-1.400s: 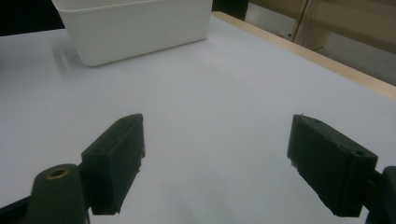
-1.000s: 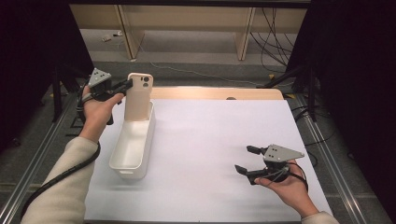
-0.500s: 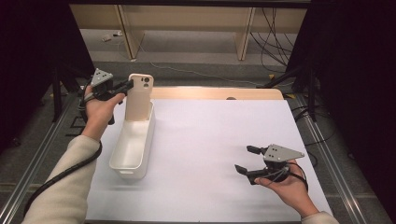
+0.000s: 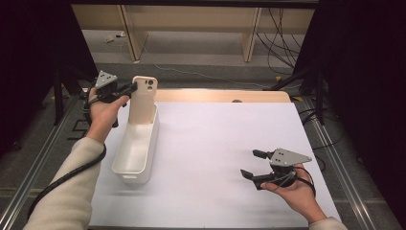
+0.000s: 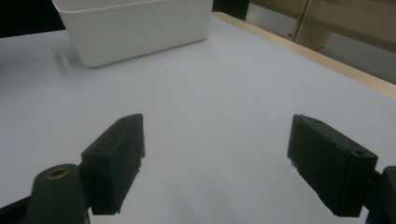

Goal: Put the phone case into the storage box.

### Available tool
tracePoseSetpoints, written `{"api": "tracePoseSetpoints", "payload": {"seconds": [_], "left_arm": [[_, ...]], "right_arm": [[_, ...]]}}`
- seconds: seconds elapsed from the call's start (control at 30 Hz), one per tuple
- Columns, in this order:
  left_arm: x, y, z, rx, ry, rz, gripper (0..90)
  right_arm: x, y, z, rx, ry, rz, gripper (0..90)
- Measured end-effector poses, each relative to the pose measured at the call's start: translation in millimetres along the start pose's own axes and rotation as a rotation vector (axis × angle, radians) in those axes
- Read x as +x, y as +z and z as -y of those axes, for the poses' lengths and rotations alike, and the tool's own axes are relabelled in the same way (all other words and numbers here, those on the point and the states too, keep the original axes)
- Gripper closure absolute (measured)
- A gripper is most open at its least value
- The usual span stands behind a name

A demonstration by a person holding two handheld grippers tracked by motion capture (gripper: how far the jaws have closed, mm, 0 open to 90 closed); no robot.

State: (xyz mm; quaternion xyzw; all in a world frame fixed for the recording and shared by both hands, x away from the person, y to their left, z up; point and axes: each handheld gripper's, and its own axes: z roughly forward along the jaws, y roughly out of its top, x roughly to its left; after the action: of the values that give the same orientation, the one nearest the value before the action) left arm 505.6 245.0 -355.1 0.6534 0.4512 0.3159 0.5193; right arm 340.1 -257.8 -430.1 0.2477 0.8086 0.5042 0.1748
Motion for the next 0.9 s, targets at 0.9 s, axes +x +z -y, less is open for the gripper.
{"api": "tracePoseSetpoints", "payload": {"seconds": [0.9], "left_arm": [[1.2, 9.7, 6.9, 0.024, 0.002, -0.004, 81.8]], "right_arm": [[-0.2, 0.4, 0.3, -0.001, 0.000, -0.002, 20.2]]}}
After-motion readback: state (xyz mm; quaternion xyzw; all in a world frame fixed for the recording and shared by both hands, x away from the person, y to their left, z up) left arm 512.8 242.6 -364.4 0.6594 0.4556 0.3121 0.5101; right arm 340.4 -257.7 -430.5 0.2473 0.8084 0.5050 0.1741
